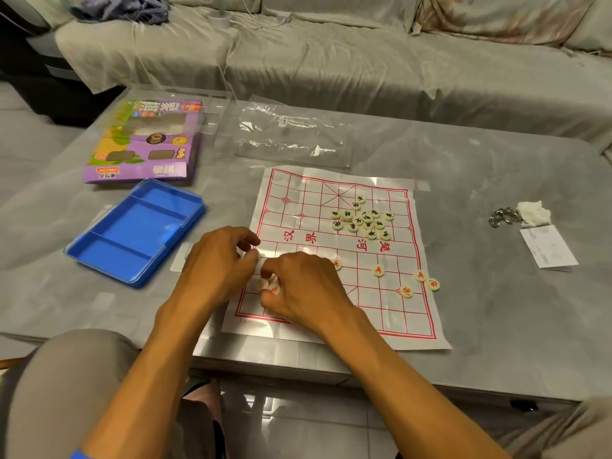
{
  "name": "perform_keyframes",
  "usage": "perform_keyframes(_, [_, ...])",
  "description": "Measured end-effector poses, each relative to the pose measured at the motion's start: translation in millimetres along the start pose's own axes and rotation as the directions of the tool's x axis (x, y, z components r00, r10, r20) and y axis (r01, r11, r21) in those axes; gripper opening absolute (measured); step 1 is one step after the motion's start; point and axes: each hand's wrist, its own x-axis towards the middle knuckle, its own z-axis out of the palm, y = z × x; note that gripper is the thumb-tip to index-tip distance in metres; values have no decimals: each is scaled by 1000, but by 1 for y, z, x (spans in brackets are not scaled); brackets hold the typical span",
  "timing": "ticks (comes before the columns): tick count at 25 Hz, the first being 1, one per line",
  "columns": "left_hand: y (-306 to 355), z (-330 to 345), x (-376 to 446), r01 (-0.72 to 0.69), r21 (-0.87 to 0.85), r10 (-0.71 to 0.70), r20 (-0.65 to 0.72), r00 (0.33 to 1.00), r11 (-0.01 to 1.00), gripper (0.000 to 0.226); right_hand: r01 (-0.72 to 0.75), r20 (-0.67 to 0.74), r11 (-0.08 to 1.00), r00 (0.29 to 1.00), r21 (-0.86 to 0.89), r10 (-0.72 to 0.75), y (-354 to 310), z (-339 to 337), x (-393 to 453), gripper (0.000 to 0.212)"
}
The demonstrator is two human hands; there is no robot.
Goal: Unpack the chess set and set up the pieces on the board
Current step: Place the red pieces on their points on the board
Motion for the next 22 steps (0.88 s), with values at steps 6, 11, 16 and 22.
perform_keyframes(6, [2, 4, 0, -18, -1, 18, 39, 999, 1000, 24, -47, -88, 997, 995, 59, 52, 19, -14, -21, 26])
perform_keyframes(11, [10, 8, -2, -56, -18, 57, 68, 996, 998, 22, -426, -217, 900, 873, 96, 437, 136, -62, -88, 26])
perform_keyframes(16, [17, 11, -5, -48, -23, 49, 37, 998, 999, 22, -504, 6, 863, 863, 6, 504, 177, -74, -108, 43])
perform_keyframes(22, [18, 9, -8, -63, -20, 63, 4, 998, 998, 23, -489, 10, 872, 872, 22, 489, 178, -67, -108, 32])
